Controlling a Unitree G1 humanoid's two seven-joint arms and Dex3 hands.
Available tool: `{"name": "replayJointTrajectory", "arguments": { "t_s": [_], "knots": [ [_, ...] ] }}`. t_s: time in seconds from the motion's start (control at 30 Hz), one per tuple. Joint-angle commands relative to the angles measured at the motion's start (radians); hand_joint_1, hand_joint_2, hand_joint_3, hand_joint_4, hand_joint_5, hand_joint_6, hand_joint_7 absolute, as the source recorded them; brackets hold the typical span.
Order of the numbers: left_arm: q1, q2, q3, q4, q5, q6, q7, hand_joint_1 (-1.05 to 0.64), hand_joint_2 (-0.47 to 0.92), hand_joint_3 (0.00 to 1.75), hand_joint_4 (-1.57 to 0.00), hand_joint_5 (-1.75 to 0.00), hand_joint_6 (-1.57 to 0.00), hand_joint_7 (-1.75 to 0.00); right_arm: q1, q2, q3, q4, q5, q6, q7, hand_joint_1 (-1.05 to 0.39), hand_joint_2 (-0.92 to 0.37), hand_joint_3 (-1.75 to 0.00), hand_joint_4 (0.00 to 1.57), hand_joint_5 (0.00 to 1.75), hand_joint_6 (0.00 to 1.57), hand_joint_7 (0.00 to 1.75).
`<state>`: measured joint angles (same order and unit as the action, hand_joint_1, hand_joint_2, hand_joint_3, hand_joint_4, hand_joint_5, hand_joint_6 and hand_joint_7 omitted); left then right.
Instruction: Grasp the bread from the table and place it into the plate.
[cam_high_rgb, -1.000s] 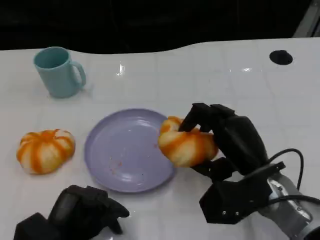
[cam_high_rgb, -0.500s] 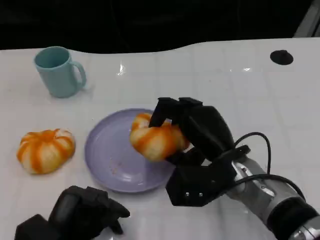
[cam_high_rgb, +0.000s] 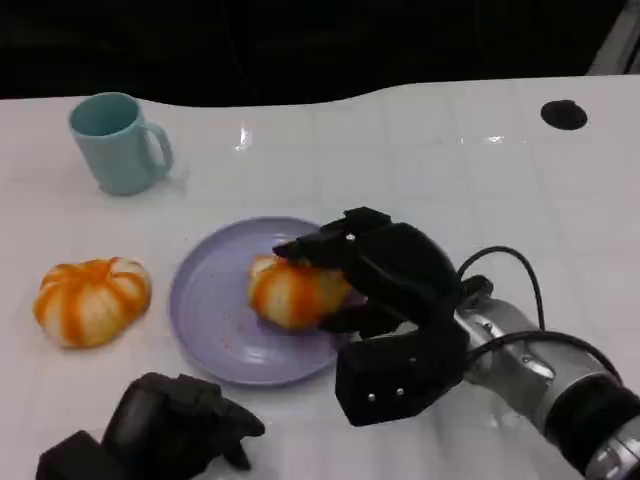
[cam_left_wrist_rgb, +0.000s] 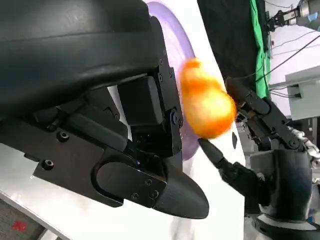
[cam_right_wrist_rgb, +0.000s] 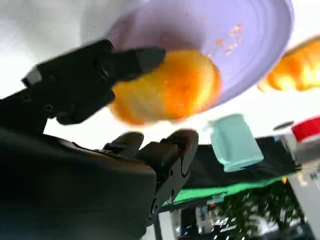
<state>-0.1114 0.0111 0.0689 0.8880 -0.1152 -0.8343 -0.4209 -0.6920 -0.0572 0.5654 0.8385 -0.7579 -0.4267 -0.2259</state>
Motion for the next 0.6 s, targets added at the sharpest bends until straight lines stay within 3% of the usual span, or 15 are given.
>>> {"name": "replayJointTrajectory", "arguments": {
  "t_s": [0.03,0.33,0.6],
  "knots": [
    [0.009,0.012,-0.003,0.012,0.015,-0.001,0.013,-1.05,0.92,0.13,-1.29,-1.03,-1.51,-0.31,0.043,-0.04,-0.001,-0.084,0.017,0.017,0.063,-0.56,-0.92,-0.12,0.0,0.2,0.23,0.0],
    [-0.002,0.012,0.005,0.023,-0.004,-0.002,-0.009,-1.05,0.92,0.11,-1.28,-1.03,-1.52,-0.32,0.129,-0.103,-0.041,-0.225,0.077,-0.049,0.084,-0.58,-0.92,-0.12,0.06,0.27,0.26,0.02],
    [-0.004,0.008,0.005,0.017,-0.014,0.017,-0.015,-1.05,0.92,0.1,-1.29,-1.03,-1.52,-0.32,0.259,-0.143,-0.131,-0.339,0.267,-0.182,0.155,-0.56,-0.92,-0.18,0.14,0.37,0.3,0.03]
  ]
}}
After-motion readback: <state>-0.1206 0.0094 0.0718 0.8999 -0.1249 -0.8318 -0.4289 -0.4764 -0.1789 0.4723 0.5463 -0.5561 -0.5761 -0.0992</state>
